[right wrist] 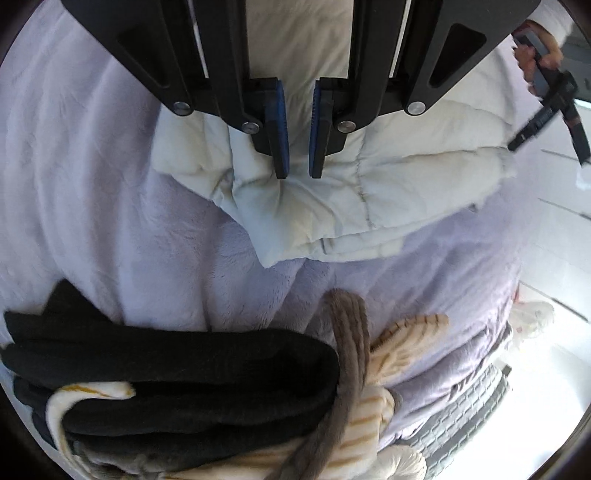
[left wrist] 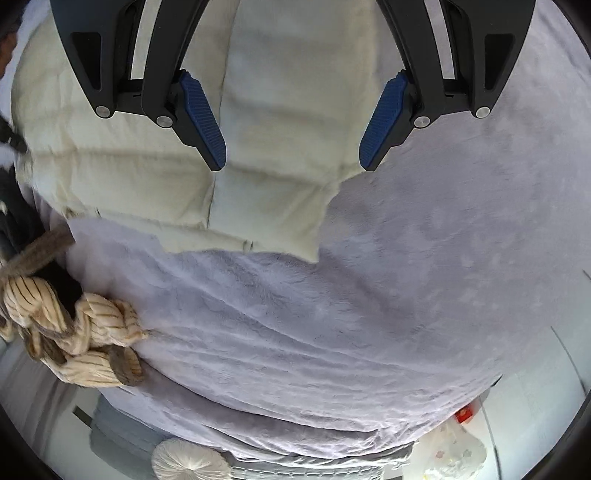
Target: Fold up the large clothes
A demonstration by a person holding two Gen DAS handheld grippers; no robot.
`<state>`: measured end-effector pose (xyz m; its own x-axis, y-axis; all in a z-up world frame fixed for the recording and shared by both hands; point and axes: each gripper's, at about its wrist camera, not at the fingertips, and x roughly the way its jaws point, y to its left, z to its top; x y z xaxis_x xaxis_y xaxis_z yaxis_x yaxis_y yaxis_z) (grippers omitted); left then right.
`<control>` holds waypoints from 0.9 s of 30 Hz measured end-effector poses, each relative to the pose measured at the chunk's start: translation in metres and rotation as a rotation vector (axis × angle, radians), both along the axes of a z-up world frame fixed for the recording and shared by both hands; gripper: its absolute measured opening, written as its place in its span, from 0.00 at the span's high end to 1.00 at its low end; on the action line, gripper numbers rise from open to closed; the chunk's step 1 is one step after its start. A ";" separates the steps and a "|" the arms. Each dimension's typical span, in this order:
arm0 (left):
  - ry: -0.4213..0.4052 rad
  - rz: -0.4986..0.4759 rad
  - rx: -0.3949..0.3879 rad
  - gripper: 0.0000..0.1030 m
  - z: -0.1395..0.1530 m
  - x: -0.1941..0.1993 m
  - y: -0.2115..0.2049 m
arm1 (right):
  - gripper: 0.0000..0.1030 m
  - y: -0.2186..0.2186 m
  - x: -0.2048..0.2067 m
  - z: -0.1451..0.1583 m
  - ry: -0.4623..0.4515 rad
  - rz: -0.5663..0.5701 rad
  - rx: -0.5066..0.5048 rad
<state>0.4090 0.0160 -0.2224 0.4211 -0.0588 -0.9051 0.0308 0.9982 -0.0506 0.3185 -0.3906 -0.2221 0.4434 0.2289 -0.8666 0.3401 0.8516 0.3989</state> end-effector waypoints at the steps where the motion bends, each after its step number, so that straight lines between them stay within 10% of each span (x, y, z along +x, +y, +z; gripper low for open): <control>1: -0.006 -0.013 0.011 0.26 0.005 -0.007 0.003 | 0.74 0.001 -0.003 0.005 -0.011 -0.006 0.011; 4: -0.014 -0.030 0.013 0.26 0.018 -0.028 0.011 | 0.36 0.008 -0.020 0.021 -0.040 0.006 0.021; 8: -0.039 -0.007 -0.038 0.00 0.030 -0.054 0.027 | 0.36 0.015 -0.041 0.038 -0.058 0.004 0.028; 12: -0.031 -0.021 -0.057 0.00 0.033 -0.072 0.034 | 0.35 0.017 -0.065 0.048 -0.075 -0.027 0.066; 19: -0.007 -0.015 -0.071 0.00 0.029 -0.108 0.040 | 0.00 0.021 -0.111 0.056 -0.106 -0.084 0.129; 27: 0.109 -0.001 -0.198 0.00 0.001 -0.137 0.055 | 0.00 0.014 -0.158 0.037 -0.073 -0.149 0.276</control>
